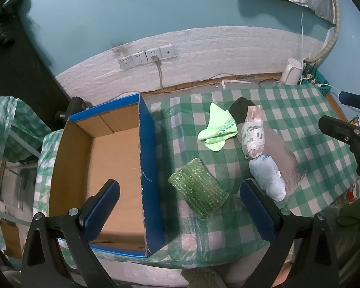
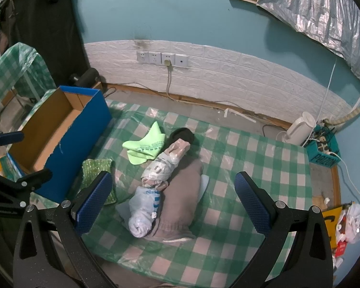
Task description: Organize soft objects
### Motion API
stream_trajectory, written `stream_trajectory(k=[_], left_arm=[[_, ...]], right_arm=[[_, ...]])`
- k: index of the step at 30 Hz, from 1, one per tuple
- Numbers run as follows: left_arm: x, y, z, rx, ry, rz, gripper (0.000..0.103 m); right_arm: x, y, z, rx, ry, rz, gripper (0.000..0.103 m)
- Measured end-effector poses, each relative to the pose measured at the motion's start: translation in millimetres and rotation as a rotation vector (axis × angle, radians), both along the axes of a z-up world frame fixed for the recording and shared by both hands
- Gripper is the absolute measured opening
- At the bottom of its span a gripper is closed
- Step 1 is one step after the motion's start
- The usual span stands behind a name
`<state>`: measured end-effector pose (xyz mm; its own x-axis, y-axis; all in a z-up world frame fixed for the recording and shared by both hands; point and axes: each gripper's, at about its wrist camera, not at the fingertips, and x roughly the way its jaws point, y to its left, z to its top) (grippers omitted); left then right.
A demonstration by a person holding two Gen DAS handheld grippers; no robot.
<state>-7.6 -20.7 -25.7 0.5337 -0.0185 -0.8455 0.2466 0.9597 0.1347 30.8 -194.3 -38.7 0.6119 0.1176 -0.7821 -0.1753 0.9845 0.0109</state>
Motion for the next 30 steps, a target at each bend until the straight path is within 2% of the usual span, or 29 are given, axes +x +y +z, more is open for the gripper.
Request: stream_trajectory(k=[7,14,25,30], left_arm=[[8.4,-6.1,-11.3,0.019,0.039,-0.003,0.101],[22.9,-13.5,-30.6,-0.009,0.141,0.006,0.101],[44.3,-33.8,-58.9,0.003,0.232,0.022,0.101],[53.2,-38.3,-75.6,0.011,0.272,0.044,0.101]], right_arm=[[-3.6,-3.9,-7.7,0.004,0.019,-0.006,0.1],[-0.1,-9.8,-22.4,-0.01,0.071,-0.012,0.1],[33.6,-19.2,-46.9,0.011,0.188,-0.06,0.1],[45.8,-18.6,-57.7,-0.005,0.214,-0.071,0.1]])
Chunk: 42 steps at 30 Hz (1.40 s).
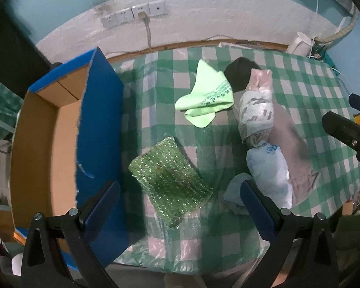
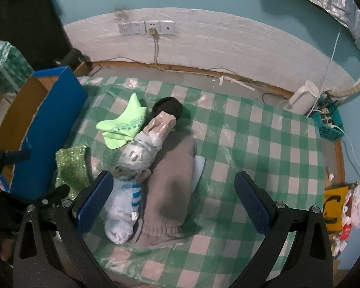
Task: Organize soft objects
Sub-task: 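Grasp the green knitted scrubber with the left tool while the right tool grasps the plastic-wrapped bundle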
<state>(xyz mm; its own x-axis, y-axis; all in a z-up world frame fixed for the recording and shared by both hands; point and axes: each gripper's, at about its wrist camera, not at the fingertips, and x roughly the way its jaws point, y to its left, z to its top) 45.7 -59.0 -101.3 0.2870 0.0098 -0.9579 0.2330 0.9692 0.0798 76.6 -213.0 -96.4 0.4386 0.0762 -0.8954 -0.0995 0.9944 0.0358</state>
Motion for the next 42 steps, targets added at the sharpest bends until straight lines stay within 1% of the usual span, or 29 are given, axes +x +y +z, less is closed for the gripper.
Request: stream_trajectory(k=[4,7,12,17,23,29,34,35,37,38,41,42], left_arm=[[7.0,-3.4,-11.6,-0.001,0.029,0.02,0.101],[10.8,-5.8,-17.3,-0.005,0.035,0.03,0.101],[18.7,-4.2,-31.0,-0.013,0.064,0.064,0.101],[27.7,1.9,-44.4,-0.027,0.101,0.105,0.101],[31.5,8.7,-53.1,-0.031,0.119,0.119,0.101],[40.6,21.9,-64.8,-0.071,0.15,0.139,0.1],[47.7,26.9,-70.8,-0.085,0.168,0.144,0.1],[49.9,29.4,-72.7,-0.089,0.172,0.148,0.1],[54.0,31.8,-75.2,-0.099,0.18,0.15,0.1],[55.5,32.7,-76.3,-0.1,0.182,0.149,0.1],[55.7,33.7,-76.9,-0.096,0.189,0.15,0.1],[57.2,35.0,-78.8,-0.099,0.195,0.151,0.1]], right_arm=[[9.0,2.6,-8.8,0.002,0.024,0.002,0.1],[14.2,3.6,-15.4,0.013,0.04,-0.001,0.1],[21.4,7.5,-24.9,0.004,0.063,0.0,0.1],[29.2,18.8,-33.5,-0.024,0.078,0.021,0.1],[42.5,33.4,-46.0,-0.065,0.1,0.038,0.1],[53.1,49.8,-56.1,-0.082,0.118,0.051,0.1],[59.7,62.3,-68.2,-0.111,0.139,0.059,0.1],[61.3,64.4,-71.0,-0.121,0.141,0.059,0.099],[63.2,66.4,-75.7,-0.123,0.148,0.061,0.091],[64.1,67.6,-78.6,-0.121,0.155,0.063,0.089],[65.8,70.2,-86.9,-0.133,0.174,0.07,0.079],[66.2,71.0,-89.5,-0.135,0.179,0.075,0.073]])
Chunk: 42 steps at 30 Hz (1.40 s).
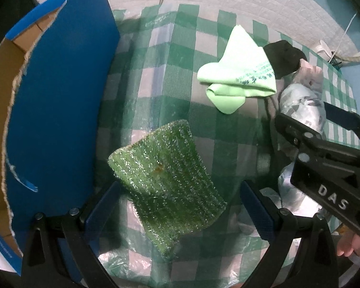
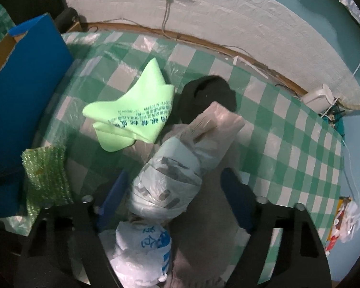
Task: Organize soft objects
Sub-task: 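Grasp the green knitted scrubber with the left tool while the right tool grasps the plastic-wrapped bundle, then lift the scrubber with the left tool while the right tool lifts the wrapped bundle toward the box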
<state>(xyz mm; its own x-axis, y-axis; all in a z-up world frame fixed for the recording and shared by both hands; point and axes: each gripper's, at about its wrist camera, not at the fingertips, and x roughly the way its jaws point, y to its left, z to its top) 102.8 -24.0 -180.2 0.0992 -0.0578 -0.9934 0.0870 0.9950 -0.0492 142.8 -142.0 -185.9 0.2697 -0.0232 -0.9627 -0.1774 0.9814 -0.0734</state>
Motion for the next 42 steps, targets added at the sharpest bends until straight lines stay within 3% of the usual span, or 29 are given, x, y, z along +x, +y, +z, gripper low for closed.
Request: stream_trajectory(k=[1,4,16,26,28,30,32,42], left_arm=[[1.1,1.1,-3.4,-0.003,0.008,0.002,0.1],[2.9,1.9,-9.9,-0.01,0.024,0.004,0.1],[31.6,23.9,-42.3,-0.076,0.086,0.066,0.098],[40.5,21.0,-48.7,0.039,0.012,0.033,0.069],[47.1,22.9,-49.0,0.038,-0.003,0.025,0.059],[50.5,20.0,-47.1,0.04,-0.017,0.012,0.038],[52.5,14.8,-44.7,0.038,-0.026,-0.006,0.029],[70.5,10.4,-38.7,0.031,-0.068,-0.037,0.024]], right_arm=[[-0.4,0.0,-1.0,0.004,0.003,0.005,0.064],[-2.4,-0.9,0.2,0.02,-0.001,0.025,0.051],[-15.0,-18.7,21.0,0.112,-0.03,0.016,0.048],[-20.8,-25.4,30.9,0.164,-0.038,0.011,0.048],[-21.9,-25.5,32.2,0.168,-0.04,0.012,0.048],[-23.3,-25.3,34.2,0.169,-0.047,0.014,0.048],[-24.4,-25.2,37.3,0.167,-0.056,0.02,0.048],[-31.3,-29.3,55.6,0.167,-0.098,0.026,0.048]])
